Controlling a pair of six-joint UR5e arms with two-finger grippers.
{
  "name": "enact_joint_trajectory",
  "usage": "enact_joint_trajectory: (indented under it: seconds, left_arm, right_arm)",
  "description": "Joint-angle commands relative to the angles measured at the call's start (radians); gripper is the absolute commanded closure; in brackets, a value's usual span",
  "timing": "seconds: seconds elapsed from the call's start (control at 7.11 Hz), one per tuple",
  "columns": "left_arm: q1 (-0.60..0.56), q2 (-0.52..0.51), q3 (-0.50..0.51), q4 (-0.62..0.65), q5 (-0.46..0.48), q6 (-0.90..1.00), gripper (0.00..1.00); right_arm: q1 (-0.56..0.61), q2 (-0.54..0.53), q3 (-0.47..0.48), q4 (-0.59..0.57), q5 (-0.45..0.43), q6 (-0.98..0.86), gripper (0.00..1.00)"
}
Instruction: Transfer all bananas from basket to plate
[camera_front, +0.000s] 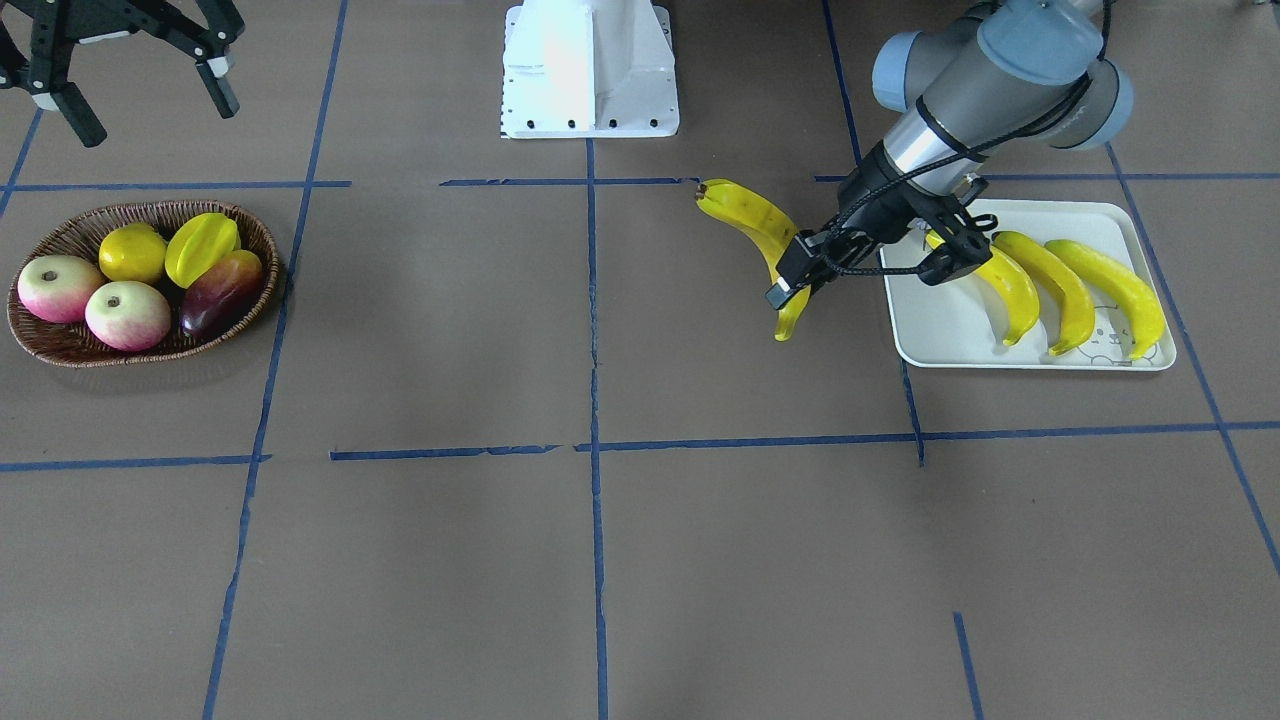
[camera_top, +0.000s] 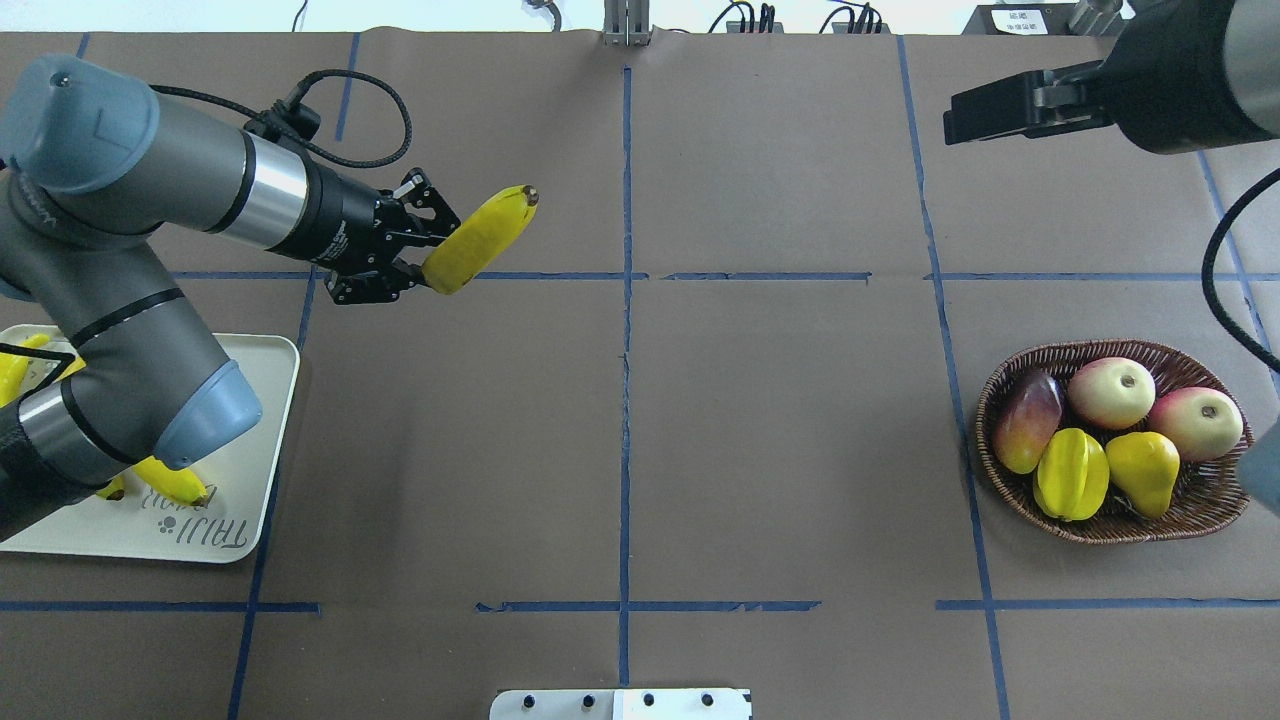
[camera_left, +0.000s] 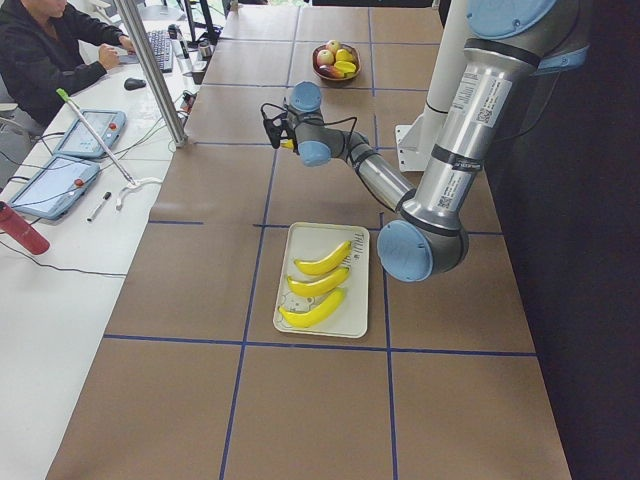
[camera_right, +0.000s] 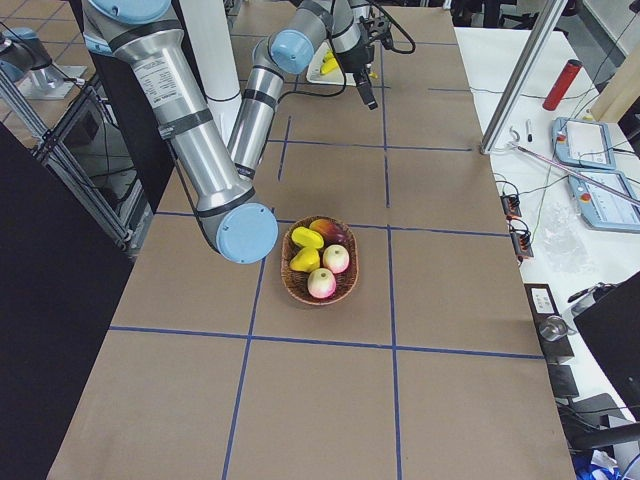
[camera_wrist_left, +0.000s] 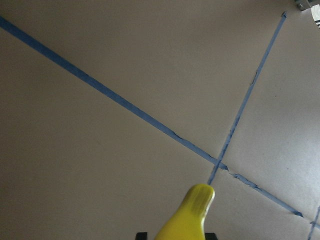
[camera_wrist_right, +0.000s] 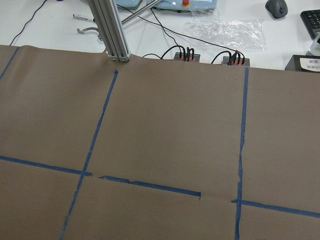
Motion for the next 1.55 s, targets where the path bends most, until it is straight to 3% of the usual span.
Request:
enact_joint_trajectory:
  seconds: [0.0, 0.56, 0.99, 1.27, 1.41]
  left_arm:
    - [0.007, 0.211, -0.072, 0.005, 0.133, 0.241, 1.0]
    - [0.12, 0.36, -0.043, 0.006, 0.431, 0.355, 1.0]
    - [0.156, 0.408, -0.011, 0.005, 0.515, 0.387, 1.0]
    - [0.156, 0.411, 0.014, 0.005, 0.519, 0.411, 1.0]
    - [0.156, 0.413, 0.015, 0.005, 0.519, 0.413, 0.91]
  right_arm:
    - [0.059, -0.042, -0.042, -0.007, 0.1, -0.011, 0.0]
    - [0.069, -0.087, -0.059, -0.007, 0.105, -0.081, 0.0]
    - [0.069, -0.087, -0.059, -0.007, 0.105, -0.081, 0.0]
    - [0.069, -0.086, -0.058, -0.007, 0.117, -0.081, 0.0]
    - [0.069, -0.084, -0.058, -0.005, 0.117, -0.081, 0.0]
